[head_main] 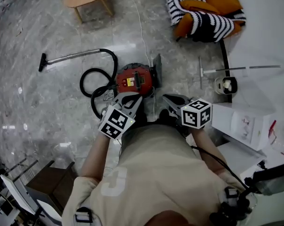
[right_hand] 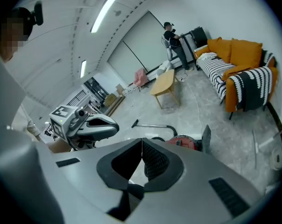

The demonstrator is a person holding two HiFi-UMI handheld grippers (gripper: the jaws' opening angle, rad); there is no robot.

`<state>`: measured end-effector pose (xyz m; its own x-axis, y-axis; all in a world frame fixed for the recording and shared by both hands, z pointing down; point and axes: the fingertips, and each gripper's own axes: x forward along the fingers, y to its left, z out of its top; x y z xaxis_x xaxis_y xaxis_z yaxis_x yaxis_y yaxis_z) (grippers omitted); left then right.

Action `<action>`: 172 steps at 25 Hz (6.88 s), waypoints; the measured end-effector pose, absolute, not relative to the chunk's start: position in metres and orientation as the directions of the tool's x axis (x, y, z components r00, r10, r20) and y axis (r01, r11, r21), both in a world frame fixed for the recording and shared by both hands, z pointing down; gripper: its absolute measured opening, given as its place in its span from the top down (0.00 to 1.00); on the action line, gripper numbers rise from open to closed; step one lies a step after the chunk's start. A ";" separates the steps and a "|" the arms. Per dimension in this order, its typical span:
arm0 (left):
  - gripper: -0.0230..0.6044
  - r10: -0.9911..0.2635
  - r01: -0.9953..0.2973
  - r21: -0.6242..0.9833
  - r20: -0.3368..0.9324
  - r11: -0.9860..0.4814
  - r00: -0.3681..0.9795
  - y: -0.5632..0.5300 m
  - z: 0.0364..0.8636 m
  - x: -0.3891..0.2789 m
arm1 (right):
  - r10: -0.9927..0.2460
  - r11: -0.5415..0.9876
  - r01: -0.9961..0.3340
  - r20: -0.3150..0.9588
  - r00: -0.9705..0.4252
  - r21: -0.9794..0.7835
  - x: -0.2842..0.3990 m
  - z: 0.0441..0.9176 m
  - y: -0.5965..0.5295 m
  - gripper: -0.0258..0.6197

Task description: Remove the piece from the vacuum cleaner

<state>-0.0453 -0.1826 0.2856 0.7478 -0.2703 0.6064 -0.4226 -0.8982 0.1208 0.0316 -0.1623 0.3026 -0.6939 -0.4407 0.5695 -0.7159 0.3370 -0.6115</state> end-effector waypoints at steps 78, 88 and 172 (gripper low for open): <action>0.96 -0.049 -0.502 0.375 0.762 -0.779 0.646 -0.157 0.623 -0.030 | -0.178 0.166 -0.932 0.920 -0.349 -0.321 0.116 0.801 -0.318 0.80; 0.96 -0.033 -0.492 0.393 0.755 -0.777 0.655 -0.157 0.625 -0.028 | -0.181 0.230 -0.938 0.935 -0.305 -0.261 0.128 0.807 -0.316 0.91; 0.96 -0.094 -0.528 0.301 0.798 -0.794 0.596 -0.154 0.631 -0.022 | -0.357 -0.454 -0.691 0.825 -0.439 -0.563 0.152 0.820 -0.305 0.91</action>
<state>-0.0217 -0.1539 0.6313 0.5956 -0.0936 0.7978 -0.5278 -0.7943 0.3009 0.1515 -0.3047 0.8196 -0.4386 -0.3566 0.8249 -0.6905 -0.4538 -0.5633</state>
